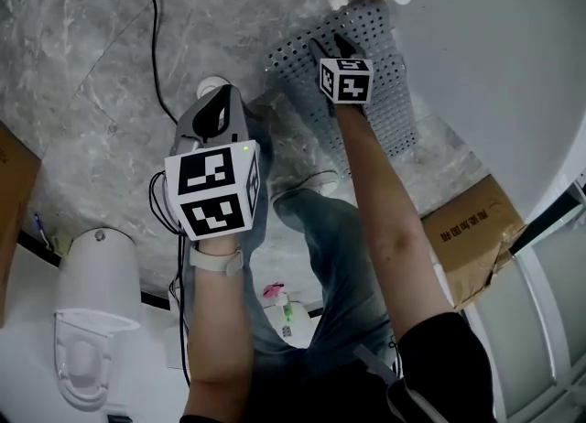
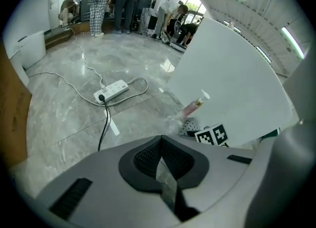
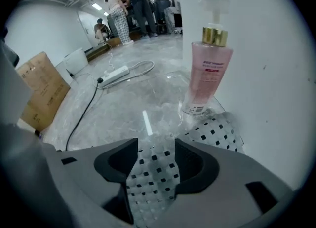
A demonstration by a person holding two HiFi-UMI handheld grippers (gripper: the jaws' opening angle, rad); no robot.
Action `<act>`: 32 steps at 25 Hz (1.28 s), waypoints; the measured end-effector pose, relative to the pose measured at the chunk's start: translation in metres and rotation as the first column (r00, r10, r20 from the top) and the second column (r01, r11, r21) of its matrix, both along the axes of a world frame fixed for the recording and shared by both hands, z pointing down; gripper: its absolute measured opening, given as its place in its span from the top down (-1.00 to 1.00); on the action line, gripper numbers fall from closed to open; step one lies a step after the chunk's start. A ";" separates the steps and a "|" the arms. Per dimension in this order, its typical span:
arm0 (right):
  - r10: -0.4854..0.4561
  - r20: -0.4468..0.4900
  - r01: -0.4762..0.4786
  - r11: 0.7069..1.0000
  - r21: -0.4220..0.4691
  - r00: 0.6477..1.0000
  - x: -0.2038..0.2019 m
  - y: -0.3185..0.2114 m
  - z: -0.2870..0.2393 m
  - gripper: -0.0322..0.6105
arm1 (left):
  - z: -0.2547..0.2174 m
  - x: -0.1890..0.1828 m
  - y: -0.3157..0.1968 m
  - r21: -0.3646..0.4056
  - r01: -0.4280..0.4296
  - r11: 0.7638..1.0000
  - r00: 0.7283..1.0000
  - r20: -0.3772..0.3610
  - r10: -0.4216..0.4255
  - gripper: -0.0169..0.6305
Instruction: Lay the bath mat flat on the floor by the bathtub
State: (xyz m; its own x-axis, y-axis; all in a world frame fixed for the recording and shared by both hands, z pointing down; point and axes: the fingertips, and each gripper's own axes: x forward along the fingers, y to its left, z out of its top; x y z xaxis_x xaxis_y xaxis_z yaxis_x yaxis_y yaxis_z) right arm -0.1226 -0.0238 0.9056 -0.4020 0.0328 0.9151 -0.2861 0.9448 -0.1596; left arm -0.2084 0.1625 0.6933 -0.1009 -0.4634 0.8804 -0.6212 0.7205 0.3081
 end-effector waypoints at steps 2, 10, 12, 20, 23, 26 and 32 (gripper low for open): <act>-0.031 -0.028 0.032 0.999 0.028 0.999 -0.009 -0.004 0.013 0.14 | 0.000 -0.008 0.003 0.004 0.016 1.000 1.000 -0.005 -0.016 0.89; -0.049 -0.265 0.045 0.999 -0.021 0.963 0.040 0.005 0.059 0.57 | -0.004 -0.024 0.001 0.033 0.069 0.997 0.997 -0.038 -0.067 0.89; -0.040 -0.256 0.032 0.999 -0.033 0.966 0.047 0.007 0.061 0.55 | -0.007 -0.023 -0.004 0.040 0.060 0.997 0.997 -0.042 -0.058 0.89; -0.254 -0.148 0.267 0.960 0.078 0.956 -0.016 0.000 0.051 0.52 | -0.009 -0.023 -0.009 0.050 0.065 0.997 0.997 -0.050 -0.063 0.89; -0.267 -0.214 0.288 0.955 0.073 0.940 -0.017 0.000 0.057 0.51 | -0.007 -0.026 -0.002 0.039 0.086 0.996 0.996 -0.044 -0.084 0.89; -0.204 -0.237 0.231 0.969 0.090 0.950 -0.013 0.001 0.055 0.57 | -0.008 -0.030 0.002 0.035 0.103 0.994 0.994 -0.038 -0.101 0.89; -0.112 -0.338 0.132 0.990 0.038 0.934 0.012 -0.007 0.062 0.59 | -0.009 -0.029 0.002 0.037 0.106 0.994 0.994 -0.042 -0.104 0.89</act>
